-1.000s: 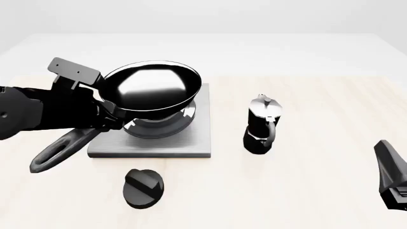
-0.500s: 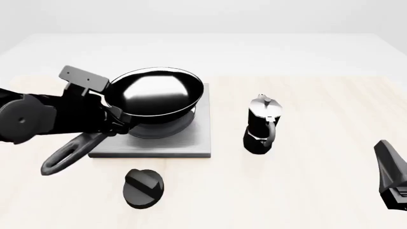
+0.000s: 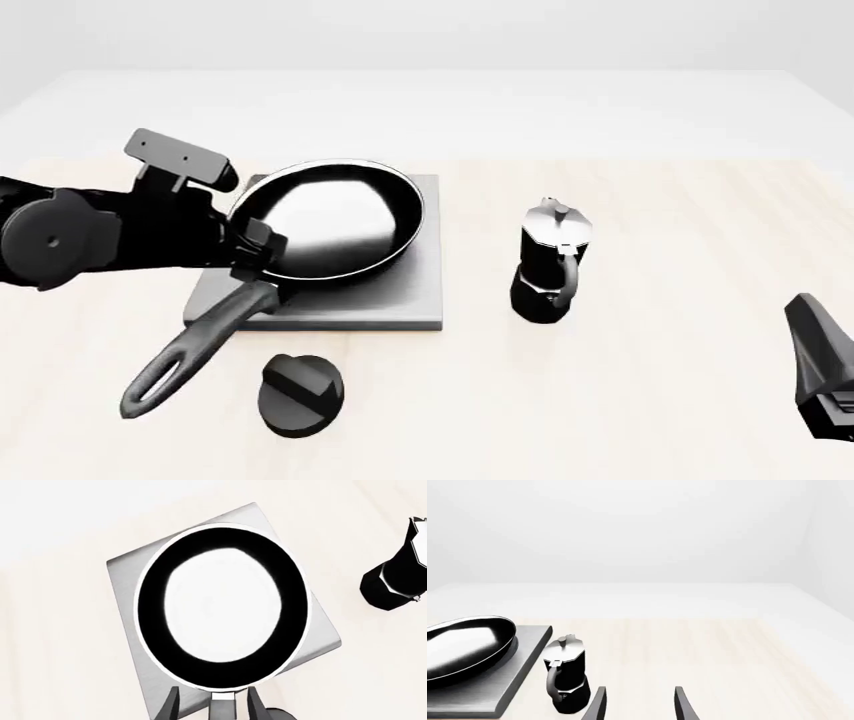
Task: Turn on the stove and put the frying pan on it.
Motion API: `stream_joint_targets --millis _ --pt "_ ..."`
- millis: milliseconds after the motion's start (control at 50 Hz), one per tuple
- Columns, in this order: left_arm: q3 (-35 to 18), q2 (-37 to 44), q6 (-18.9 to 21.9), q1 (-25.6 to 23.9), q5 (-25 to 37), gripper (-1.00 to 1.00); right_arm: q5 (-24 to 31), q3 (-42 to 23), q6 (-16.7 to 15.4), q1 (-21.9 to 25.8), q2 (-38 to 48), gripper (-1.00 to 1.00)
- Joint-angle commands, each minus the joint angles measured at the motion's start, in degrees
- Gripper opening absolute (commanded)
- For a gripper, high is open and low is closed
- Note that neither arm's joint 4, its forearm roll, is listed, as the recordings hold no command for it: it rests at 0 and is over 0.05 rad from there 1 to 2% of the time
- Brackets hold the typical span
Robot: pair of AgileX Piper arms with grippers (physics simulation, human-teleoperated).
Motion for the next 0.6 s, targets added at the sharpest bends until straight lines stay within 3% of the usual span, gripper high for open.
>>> stream_joint_targets --millis 20,600 --pt "-1.3 0.5 0.6 0.9 -0.5 1.0 0.0 0.0 0.0 0.0 -0.1 1.0" --pt "-3.2 -5.4 1.0 2.1 4.9 1.0 0.0 0.0 0.0 0.0 -0.1 1.0"
